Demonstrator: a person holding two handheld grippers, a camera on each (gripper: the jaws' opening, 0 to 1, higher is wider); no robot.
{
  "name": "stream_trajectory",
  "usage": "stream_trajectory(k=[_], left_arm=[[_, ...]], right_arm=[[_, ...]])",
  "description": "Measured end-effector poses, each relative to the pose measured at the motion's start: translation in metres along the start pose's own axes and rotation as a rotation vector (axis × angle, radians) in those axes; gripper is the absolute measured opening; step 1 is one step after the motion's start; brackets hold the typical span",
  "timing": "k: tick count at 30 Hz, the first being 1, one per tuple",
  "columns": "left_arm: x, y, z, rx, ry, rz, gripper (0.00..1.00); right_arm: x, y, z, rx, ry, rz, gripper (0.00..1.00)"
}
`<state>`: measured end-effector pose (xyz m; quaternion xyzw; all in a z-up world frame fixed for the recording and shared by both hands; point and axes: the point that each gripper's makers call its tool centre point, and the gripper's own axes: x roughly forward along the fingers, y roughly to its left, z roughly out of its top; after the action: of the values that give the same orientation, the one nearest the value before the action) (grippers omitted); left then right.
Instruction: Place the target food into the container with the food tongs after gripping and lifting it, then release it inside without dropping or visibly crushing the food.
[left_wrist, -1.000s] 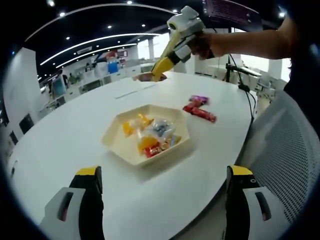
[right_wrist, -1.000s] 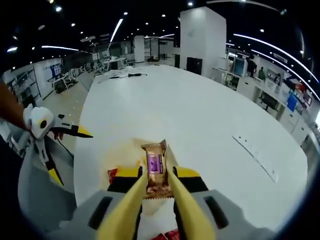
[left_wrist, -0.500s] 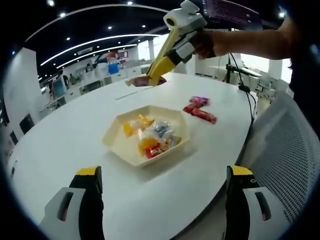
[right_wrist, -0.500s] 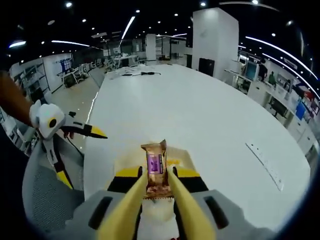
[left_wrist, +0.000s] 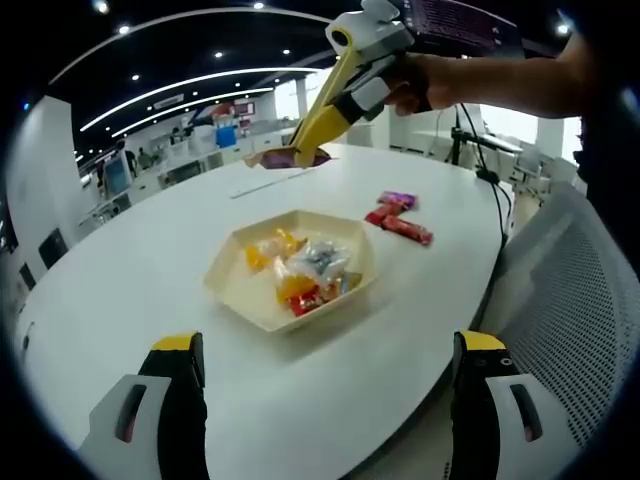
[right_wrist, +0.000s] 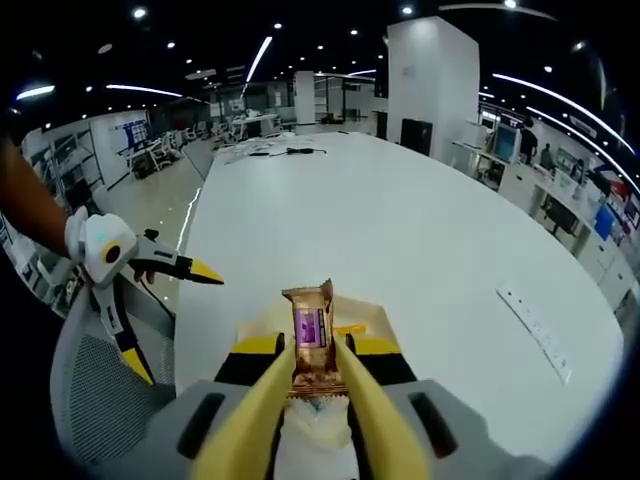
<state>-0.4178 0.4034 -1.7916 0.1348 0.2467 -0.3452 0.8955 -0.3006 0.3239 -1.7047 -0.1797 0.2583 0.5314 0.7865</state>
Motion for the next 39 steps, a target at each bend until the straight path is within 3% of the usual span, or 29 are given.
stream_trajectory(k=[16,27,39], left_arm=[[0.000,0.000,0.001,-0.001,-0.005,0.003,0.99],[-0.001,0.003,0.002,-0.005,-0.009,0.016,0.99],[0.000,0.002,0.001,-0.006,-0.008,0.010,0.99]], right_arm=[[0.002,0.010,0.001,-0.010,-0.002,0.021,0.23],[0.000,0.004,0.001,-0.018,-0.017,0.006,0.23],[0.012,0.006,0.002,-0.006,-0.016,0.003,0.23]])
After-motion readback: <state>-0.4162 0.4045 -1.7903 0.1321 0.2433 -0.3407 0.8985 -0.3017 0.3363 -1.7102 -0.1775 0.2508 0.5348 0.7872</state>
